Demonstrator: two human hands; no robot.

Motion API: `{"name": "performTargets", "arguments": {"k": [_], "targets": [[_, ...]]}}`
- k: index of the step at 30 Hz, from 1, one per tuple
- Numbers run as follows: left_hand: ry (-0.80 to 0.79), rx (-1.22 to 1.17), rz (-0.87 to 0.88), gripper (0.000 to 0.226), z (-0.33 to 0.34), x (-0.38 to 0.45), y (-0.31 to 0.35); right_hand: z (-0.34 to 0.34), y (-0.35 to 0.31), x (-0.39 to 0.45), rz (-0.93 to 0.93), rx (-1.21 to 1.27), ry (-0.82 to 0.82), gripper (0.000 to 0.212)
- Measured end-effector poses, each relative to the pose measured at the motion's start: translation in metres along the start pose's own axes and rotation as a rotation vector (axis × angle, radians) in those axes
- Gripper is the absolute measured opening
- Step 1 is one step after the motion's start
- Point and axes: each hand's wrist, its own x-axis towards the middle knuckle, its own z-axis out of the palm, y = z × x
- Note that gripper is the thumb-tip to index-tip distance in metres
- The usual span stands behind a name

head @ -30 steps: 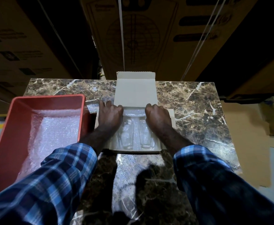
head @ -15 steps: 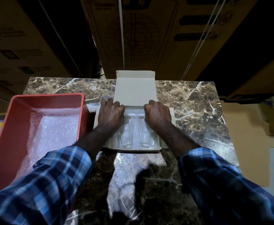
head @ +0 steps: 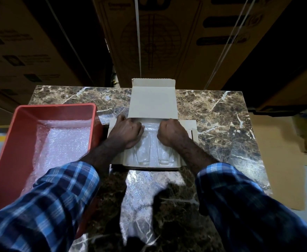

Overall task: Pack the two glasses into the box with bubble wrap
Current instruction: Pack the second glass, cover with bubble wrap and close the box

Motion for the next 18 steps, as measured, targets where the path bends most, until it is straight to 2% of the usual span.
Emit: {"name": "performTargets", "arguments": {"k": [3, 7, 10, 12, 14, 18], "targets": [[-0.081, -0.007, -0.010, 0.070, -0.003, -0.003, -0.001, -0.004, -0.001, 0.004, 0.010, -0.064, -0.077, 0.033], [-0.158, -0.021, 0.053, 0.097, -0.009, -0.018, -0.006, 0.001, 0.008, -0.007, -0.085, -0.148, -0.070, 0.045], [-0.263, 0.012, 0.086, 0.122, -0.007, -0.027, -0.009, 0.010, 0.016, -0.016, -0.176, -0.309, -0.173, 0.080], [-0.272, 0.027, 0.088, 0.126, -0.003, -0.026, -0.009, 0.014, 0.019, -0.017, -0.198, -0.382, -0.239, 0.105], [-0.288, 0.042, 0.076, 0.127, -0.004, -0.024, -0.006, 0.018, 0.020, -0.015, -0.210, -0.432, -0.276, 0.121], [-0.317, 0.060, 0.061, 0.126, -0.008, -0.021, -0.003, 0.024, 0.024, -0.015, -0.247, -0.469, -0.232, 0.127]]}}
